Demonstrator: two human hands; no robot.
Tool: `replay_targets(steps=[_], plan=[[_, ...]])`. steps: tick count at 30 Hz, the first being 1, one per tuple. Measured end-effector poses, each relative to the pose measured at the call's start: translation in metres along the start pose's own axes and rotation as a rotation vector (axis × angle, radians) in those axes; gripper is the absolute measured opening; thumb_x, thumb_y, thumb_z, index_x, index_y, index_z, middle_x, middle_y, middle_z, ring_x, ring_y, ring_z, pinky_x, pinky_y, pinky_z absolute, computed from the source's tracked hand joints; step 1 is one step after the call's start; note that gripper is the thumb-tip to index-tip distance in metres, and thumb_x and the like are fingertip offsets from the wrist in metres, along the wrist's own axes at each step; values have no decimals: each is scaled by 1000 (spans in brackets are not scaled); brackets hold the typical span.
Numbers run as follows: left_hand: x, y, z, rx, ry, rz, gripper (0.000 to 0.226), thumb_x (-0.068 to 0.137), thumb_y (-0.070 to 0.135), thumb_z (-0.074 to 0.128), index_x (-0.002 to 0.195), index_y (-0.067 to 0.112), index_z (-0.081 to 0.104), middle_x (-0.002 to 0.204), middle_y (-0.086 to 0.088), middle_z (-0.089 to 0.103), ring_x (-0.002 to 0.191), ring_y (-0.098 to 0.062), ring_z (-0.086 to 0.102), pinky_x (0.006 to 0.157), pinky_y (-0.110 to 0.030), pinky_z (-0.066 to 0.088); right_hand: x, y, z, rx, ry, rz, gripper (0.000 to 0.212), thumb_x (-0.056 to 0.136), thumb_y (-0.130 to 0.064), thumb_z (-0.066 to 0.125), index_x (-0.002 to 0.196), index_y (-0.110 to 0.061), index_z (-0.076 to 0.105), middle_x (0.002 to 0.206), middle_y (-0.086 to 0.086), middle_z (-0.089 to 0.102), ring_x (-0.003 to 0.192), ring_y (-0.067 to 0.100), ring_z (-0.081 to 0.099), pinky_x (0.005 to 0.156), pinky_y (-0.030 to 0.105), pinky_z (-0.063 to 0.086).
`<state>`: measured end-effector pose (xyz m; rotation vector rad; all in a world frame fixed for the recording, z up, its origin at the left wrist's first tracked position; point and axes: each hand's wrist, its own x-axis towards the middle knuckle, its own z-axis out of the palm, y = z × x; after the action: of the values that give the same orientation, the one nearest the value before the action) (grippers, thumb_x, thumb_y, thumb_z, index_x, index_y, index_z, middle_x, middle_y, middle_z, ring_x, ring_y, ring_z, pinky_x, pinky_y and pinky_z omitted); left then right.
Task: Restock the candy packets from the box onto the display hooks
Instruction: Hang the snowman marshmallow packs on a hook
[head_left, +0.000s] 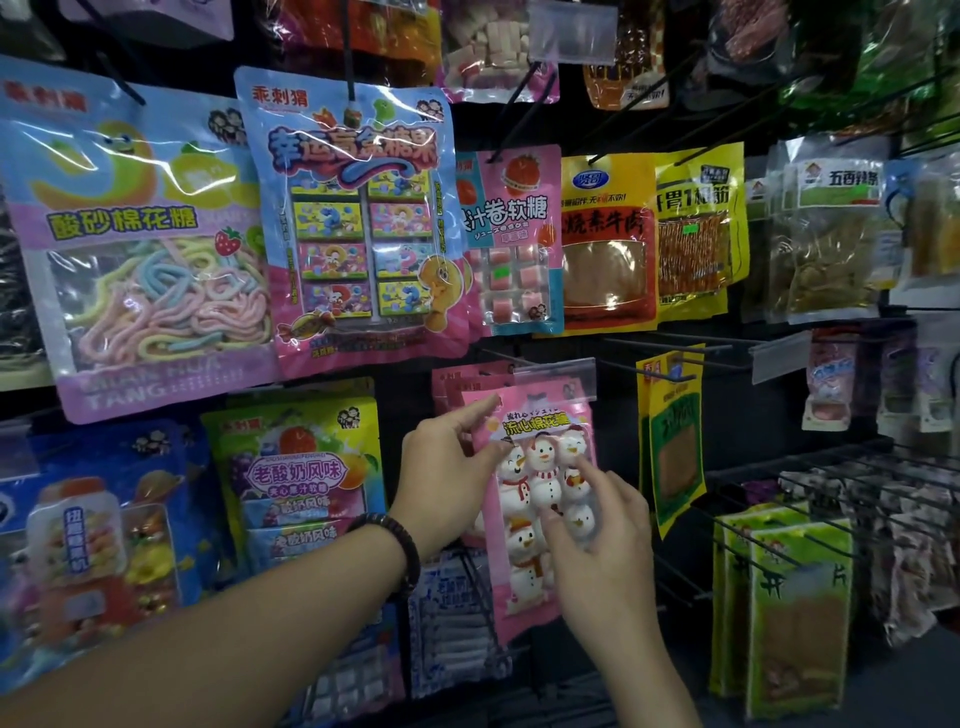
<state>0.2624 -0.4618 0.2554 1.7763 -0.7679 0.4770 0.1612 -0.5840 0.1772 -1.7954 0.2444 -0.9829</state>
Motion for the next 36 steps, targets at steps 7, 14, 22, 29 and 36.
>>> replay_targets(steps=[7, 14, 22, 29, 36], plan=[[19, -11, -2, 46, -31, -62, 55, 93, 9, 77, 139, 37, 66, 100, 25, 63, 71, -3, 61, 59, -7, 52, -6, 2, 12, -70, -110, -6, 60, 102, -38, 66, 156, -43, 41, 150, -19, 30, 148, 10, 31, 114, 32, 39], [-2, -13, -30, 129, -143, -52, 59, 95, 9, 69, 145, 40, 59, 123, 13, 65, 80, -7, 69, 55, -15, 55, -22, -10, 25, -143, -227, -10, 60, 103, -30, 65, 156, -41, 41, 150, -16, 30, 139, 5, 38, 105, 19, 40], [-87, -16, -138, 375, -463, -87, 31, 99, 21, 68, 128, 31, 70, 119, 15, 70, 90, 3, 68, 77, -16, 56, -81, -39, 61, -277, -380, -53, 42, 99, -28, 66, 139, -35, 55, 135, -8, 53, 130, 12, 52, 106, 29, 44], [-215, -54, -267, 653, -781, -141, 19, 96, 32, 65, 112, 39, 73, 102, 29, 67, 93, 12, 63, 85, -12, 50, -176, -52, 118, -454, -697, -116, 35, 101, -32, 62, 136, -28, 58, 127, -4, 58, 123, 16, 54, 105, 35, 46], [-339, -100, -358, 673, -995, -413, 14, 101, 41, 62, 110, 42, 73, 93, 34, 61, 81, 28, 53, 76, 3, 36, -313, -10, 188, -490, -1081, 62, 37, 96, -35, 71, 131, -26, 63, 131, 6, 65, 125, 24, 60, 103, 32, 49]])
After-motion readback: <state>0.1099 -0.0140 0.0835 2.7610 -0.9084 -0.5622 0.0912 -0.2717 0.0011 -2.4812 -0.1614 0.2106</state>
